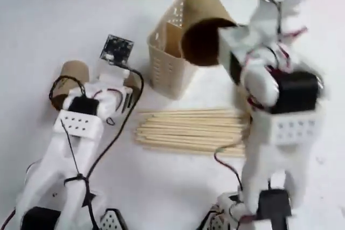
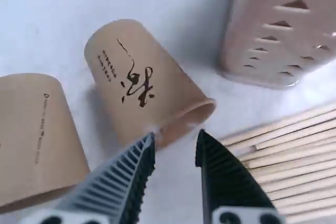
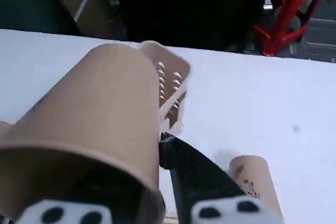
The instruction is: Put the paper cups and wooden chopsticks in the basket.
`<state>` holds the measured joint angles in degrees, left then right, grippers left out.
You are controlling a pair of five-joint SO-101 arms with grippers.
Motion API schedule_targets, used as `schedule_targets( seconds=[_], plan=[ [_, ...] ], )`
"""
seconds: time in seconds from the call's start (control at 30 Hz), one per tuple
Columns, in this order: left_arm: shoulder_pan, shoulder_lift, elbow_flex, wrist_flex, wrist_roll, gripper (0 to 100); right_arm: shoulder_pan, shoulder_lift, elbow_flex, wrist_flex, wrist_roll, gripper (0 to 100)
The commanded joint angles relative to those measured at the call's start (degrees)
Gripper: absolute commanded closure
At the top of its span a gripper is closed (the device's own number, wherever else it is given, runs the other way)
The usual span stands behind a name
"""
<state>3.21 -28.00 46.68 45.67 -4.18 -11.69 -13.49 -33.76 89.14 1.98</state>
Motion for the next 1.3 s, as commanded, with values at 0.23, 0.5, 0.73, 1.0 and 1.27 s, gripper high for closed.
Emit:
schedule_targets(
  seconds=[0.23, 0.5, 0.73, 1.0, 1.27],
  plan=[
    [-0.2, -2.2, -0.3, -1.4, 0.5, 85, -0.4, 16.4, -9.8, -5.1, -0.6, 98.4],
    [-0.1, -2.2, -0.3, -1.4, 0.8, 85, 2.2, 22.3, -12.5, -3.2, -1.0, 98.4],
    [-0.1, -1.8, -0.3, -1.4, 0.8, 85, 1.8, 23.3, -12.0, -3.5, -0.6, 98.4],
    [-0.1, -1.8, -0.2, -1.4, 0.8, 85, 0.9, 23.7, -12.1, -6.7, -0.4, 98.3],
    [-0.1, -1.7, -0.2, -1.4, 0.8, 85, 0.9, 28.0, -12.5, -7.2, -0.4, 88.1]
  ],
)
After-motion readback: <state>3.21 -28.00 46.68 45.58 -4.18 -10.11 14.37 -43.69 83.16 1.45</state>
